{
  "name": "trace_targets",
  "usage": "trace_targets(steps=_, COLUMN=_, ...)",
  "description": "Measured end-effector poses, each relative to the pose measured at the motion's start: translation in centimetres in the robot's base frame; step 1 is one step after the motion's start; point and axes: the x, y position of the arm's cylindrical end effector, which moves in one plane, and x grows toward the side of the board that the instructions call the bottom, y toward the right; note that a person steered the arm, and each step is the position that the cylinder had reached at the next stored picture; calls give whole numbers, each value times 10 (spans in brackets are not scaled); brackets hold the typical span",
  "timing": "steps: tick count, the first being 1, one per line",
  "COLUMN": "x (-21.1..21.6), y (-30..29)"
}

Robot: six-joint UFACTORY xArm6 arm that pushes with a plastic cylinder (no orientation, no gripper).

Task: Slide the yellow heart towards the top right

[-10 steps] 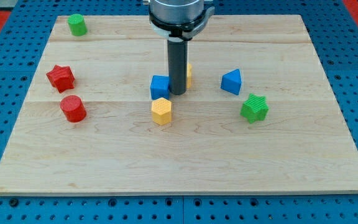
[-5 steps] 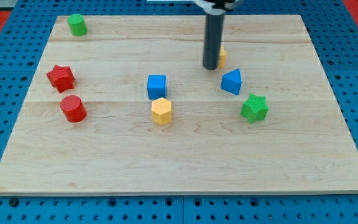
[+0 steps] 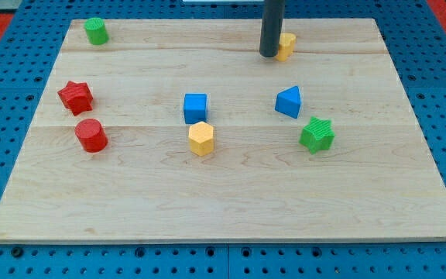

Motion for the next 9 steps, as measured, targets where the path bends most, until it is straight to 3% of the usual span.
trace_targets(steps=9, x=-4, y=97)
